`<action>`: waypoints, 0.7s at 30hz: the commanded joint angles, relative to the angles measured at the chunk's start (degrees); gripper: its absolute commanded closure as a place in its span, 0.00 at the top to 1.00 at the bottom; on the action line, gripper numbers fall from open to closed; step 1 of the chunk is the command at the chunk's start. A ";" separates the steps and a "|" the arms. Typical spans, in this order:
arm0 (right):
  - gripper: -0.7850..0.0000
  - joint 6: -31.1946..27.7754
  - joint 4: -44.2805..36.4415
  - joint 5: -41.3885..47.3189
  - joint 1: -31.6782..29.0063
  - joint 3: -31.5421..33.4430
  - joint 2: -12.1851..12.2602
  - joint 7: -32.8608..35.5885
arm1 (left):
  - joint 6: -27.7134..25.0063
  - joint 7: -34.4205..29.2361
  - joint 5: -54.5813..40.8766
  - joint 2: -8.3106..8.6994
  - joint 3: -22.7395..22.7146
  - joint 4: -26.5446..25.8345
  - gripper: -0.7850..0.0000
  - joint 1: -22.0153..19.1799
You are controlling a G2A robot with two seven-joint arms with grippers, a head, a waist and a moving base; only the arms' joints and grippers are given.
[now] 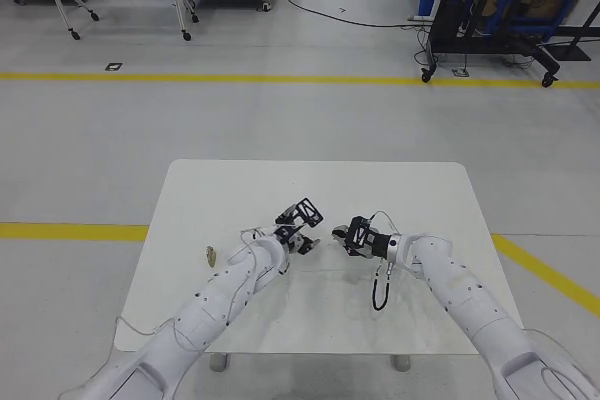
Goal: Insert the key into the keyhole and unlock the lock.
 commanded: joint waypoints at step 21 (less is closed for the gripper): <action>0.00 -4.46 0.49 19.33 -1.49 3.54 -0.85 1.27 | 2.73 7.36 -2.80 5.71 -22.74 -25.19 1.00 12.01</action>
